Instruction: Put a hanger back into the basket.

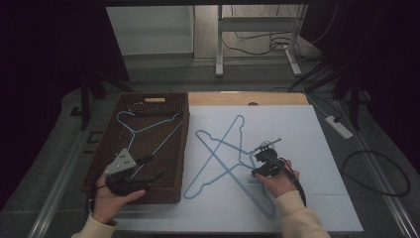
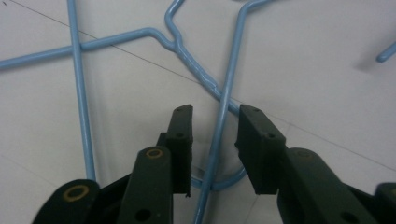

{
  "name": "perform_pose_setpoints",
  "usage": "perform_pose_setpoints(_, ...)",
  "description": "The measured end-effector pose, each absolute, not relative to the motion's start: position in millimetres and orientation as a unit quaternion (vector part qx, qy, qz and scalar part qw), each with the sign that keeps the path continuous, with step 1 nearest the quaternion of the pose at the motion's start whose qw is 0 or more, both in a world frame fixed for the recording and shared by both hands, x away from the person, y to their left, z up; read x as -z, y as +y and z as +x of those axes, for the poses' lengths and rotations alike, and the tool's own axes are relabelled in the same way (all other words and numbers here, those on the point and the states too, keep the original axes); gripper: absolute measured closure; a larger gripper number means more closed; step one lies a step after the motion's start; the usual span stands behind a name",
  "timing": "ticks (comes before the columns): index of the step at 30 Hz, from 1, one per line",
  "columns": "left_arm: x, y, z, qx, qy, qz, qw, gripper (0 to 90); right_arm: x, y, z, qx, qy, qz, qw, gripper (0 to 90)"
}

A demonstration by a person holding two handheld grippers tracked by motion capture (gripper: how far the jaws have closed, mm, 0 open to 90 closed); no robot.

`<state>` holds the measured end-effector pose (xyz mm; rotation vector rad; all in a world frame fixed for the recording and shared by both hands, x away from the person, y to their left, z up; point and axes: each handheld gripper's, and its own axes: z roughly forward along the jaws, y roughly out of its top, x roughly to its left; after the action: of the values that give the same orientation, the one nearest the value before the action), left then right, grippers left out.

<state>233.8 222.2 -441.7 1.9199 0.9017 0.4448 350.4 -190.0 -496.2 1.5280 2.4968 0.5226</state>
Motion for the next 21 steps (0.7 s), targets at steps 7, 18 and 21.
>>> perform_pose_setpoints(7, 441, 223, 234, -0.183, 0.366, 0.783, 0.468, 33.5, 497, -183, 351, -0.146, 0.828, 0.530, 0.106, 82.1)
perform_pose_setpoints(18, 439, 223, 232, -0.189, 0.362, 0.782, 0.471, 33.5, 496, -177, 349, -0.135, 0.829, 0.530, 0.119, 87.6)
perform_pose_setpoints(21, 439, 223, 232, -0.189, 0.363, 0.782, 0.471, 33.5, 492, -183, 346, -0.156, 0.830, 0.523, 0.117, 87.7)
